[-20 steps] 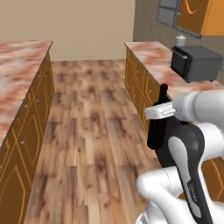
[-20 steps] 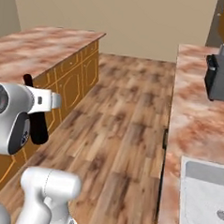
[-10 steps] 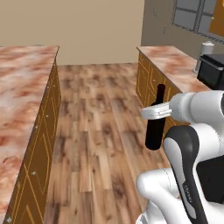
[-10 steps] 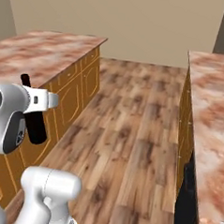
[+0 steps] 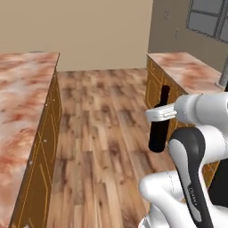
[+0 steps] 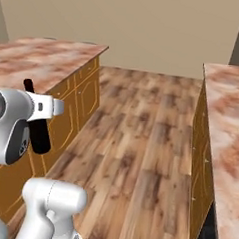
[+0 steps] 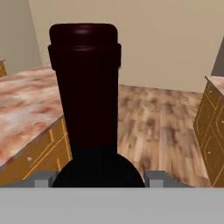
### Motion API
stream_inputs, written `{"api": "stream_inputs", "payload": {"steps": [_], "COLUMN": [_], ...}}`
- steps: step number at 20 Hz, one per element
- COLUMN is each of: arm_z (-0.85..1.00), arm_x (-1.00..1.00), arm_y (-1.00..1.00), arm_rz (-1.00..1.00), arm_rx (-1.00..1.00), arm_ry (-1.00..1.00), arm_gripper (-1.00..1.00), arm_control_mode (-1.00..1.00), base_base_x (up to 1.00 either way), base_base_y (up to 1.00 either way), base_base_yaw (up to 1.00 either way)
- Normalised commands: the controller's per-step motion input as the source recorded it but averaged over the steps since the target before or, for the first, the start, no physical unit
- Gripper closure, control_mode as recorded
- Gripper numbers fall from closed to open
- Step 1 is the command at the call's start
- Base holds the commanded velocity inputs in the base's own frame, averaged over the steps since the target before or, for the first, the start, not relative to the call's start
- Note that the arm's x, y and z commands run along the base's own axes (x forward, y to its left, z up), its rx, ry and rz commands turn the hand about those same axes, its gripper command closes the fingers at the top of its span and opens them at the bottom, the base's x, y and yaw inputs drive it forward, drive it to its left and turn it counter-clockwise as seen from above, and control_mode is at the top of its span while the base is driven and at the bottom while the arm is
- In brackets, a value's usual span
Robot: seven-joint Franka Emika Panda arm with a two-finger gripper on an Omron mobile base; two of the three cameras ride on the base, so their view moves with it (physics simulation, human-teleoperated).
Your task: Move the drinks to the dining counter.
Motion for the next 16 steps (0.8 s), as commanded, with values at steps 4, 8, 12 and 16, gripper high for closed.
{"api": "stream_inputs", "payload": {"steps": [4, 8, 12, 16], "arm_z": [0.00, 0.00, 0.00, 0.00], "arm_x": [0.00, 0.00, 0.00, 0.00], "arm_y": [0.00, 0.00, 0.00, 0.00], "arm_rz": [0.00, 0.00, 0.00, 0.00], "arm_rx": [0.00, 0.00, 0.00, 0.00], "arm_ry": [0.00, 0.00, 0.00, 0.00], "arm_gripper": [1.00, 1.00, 1.00, 1.00], "arm_control_mode": [1.00, 1.00, 1.00, 1.00], "base_base_x": [1.00, 0.94, 0.14, 0.00], "base_base_y": [0.39, 0.04, 0.00, 0.00], "base_base_yaw": [0.02, 0.60, 1.00, 1.00]}}
